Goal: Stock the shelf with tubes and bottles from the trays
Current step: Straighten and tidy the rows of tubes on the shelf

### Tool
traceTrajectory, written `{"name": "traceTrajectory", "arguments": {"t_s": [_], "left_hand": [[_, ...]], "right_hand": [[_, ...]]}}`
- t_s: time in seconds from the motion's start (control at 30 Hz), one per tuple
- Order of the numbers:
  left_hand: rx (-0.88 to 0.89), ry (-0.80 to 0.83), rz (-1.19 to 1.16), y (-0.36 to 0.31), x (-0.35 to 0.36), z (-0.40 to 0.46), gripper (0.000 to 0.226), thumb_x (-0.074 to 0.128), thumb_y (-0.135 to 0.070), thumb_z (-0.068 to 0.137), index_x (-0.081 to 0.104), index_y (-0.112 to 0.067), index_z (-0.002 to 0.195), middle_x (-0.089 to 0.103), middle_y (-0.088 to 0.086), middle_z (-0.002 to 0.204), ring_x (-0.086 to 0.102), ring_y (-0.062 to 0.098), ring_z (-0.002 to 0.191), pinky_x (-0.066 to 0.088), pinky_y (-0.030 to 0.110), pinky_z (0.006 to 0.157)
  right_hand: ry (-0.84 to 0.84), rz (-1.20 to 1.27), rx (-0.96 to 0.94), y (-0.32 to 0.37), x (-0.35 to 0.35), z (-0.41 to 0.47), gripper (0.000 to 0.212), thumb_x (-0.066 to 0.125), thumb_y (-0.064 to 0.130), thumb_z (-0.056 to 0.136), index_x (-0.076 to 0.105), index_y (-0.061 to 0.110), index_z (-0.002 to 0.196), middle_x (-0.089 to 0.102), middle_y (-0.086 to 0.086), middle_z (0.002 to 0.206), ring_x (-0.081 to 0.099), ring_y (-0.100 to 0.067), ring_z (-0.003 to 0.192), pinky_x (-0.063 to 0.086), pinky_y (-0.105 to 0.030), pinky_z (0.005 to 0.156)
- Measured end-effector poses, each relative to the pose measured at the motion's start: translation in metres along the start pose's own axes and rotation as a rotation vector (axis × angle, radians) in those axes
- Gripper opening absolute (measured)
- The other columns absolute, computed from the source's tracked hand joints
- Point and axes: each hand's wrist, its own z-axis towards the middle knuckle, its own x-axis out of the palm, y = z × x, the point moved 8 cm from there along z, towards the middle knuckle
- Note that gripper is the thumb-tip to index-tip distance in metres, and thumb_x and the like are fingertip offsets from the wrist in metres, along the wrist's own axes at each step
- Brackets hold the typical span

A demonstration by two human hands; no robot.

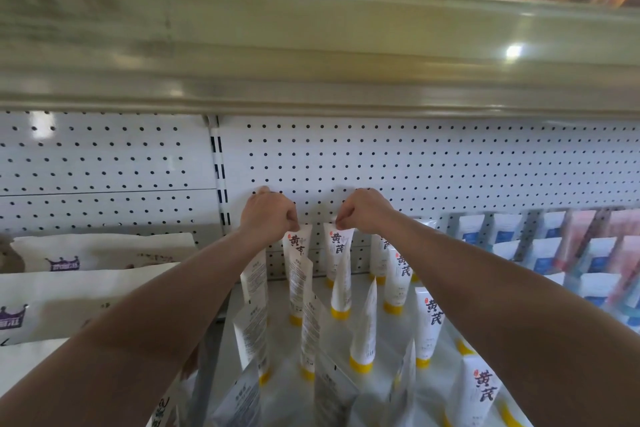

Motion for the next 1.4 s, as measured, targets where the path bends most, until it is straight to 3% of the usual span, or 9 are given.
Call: {"name": "traceTrajectory", "arguments": {"t_s": [0.17,0.43,0.67,0.8,1.03,1.17,1.23,1.3,1.4], "left_hand": [[-0.002,0.001,0.008,0.0,0.001,0.0,0.01,0.075,-0.04,0.083,0.072,-0.031,0.081,0.067,-0.012,0.087,0.043,0.014,0.103,0.036,0.028,0.085],[-0.007,0.004,-0.015,0.002,0.002,0.0,0.01,0.076,-0.04,0.083,0.073,-0.03,0.081,0.068,-0.013,0.086,0.043,0.015,0.11,0.039,0.03,0.092],[-0.008,0.0,-0.006,0.001,0.001,0.001,0.015,0.075,-0.046,0.082,0.073,-0.032,0.086,0.065,-0.013,0.086,0.043,0.015,0.108,0.038,0.03,0.089],[-0.003,-0.01,-0.045,0.002,0.0,0.001,0.021,0.076,-0.049,0.08,0.073,-0.031,0.091,0.066,-0.012,0.085,0.041,0.015,0.107,0.04,0.031,0.087],[-0.041,-0.048,-0.21,0.022,-0.021,-0.004,0.021,0.071,-0.055,0.082,0.072,-0.035,0.089,0.064,-0.019,0.084,0.04,0.015,0.106,0.037,0.033,0.083],[-0.088,-0.01,-0.247,0.044,-0.027,-0.011,0.031,0.066,-0.054,0.087,0.076,-0.025,0.092,0.069,-0.01,0.086,0.046,0.014,0.094,0.041,0.032,0.08],[-0.096,0.013,-0.264,0.054,-0.026,-0.014,0.036,0.063,-0.057,0.087,0.077,-0.024,0.089,0.072,-0.007,0.084,0.054,0.008,0.084,0.045,0.034,0.091],[-0.105,0.029,-0.277,0.06,-0.023,-0.017,0.037,0.061,-0.061,0.087,0.078,-0.029,0.094,0.072,-0.011,0.095,0.053,0.012,0.103,0.038,0.04,0.107],[-0.13,0.069,-0.241,0.064,-0.02,-0.023,0.042,0.054,-0.064,0.089,0.077,-0.03,0.099,0.073,-0.009,0.098,0.048,0.017,0.112,0.023,0.045,0.118]], "right_hand": [[-0.008,-0.019,-0.029,0.003,0.0,-0.001,0.02,0.086,0.03,0.076,0.071,0.039,0.067,0.067,0.009,0.107,0.053,-0.008,0.111,0.052,-0.033,0.09],[-0.035,0.001,-0.016,0.006,-0.002,-0.005,0.009,0.085,0.029,0.078,0.078,0.032,0.083,0.06,0.004,0.119,0.054,-0.008,0.111,0.052,-0.036,0.097],[-0.041,-0.003,-0.015,0.007,-0.003,-0.009,0.012,0.084,0.034,0.078,0.079,0.031,0.089,0.065,0.009,0.109,0.048,-0.005,0.109,0.05,-0.031,0.093],[-0.067,-0.037,-0.015,0.01,-0.009,-0.016,0.016,0.082,0.04,0.08,0.08,0.028,0.091,0.07,0.011,0.099,0.058,-0.008,0.101,0.054,-0.031,0.088],[-0.089,-0.1,0.036,0.012,-0.035,-0.029,0.027,0.079,0.049,0.08,0.077,0.022,0.076,0.071,0.006,0.082,0.061,-0.006,0.077,0.051,-0.025,0.068],[-0.074,-0.092,0.04,0.015,-0.044,-0.039,0.033,0.081,0.048,0.078,0.065,0.024,0.061,0.069,0.003,0.074,0.063,-0.011,0.08,0.053,-0.027,0.074],[-0.05,-0.109,0.031,0.02,-0.043,-0.044,0.033,0.081,0.051,0.077,0.066,0.023,0.065,0.073,0.001,0.083,0.066,-0.013,0.089,0.056,-0.032,0.083],[-0.022,-0.137,0.038,0.024,-0.041,-0.049,0.039,0.08,0.053,0.077,0.071,0.016,0.071,0.075,-0.004,0.088,0.068,-0.018,0.091,0.058,-0.035,0.085],[0.021,-0.185,0.051,0.027,-0.033,-0.055,0.043,0.078,0.057,0.076,0.075,0.015,0.07,0.069,-0.004,0.073,0.067,-0.019,0.081,0.059,-0.034,0.079]]}}
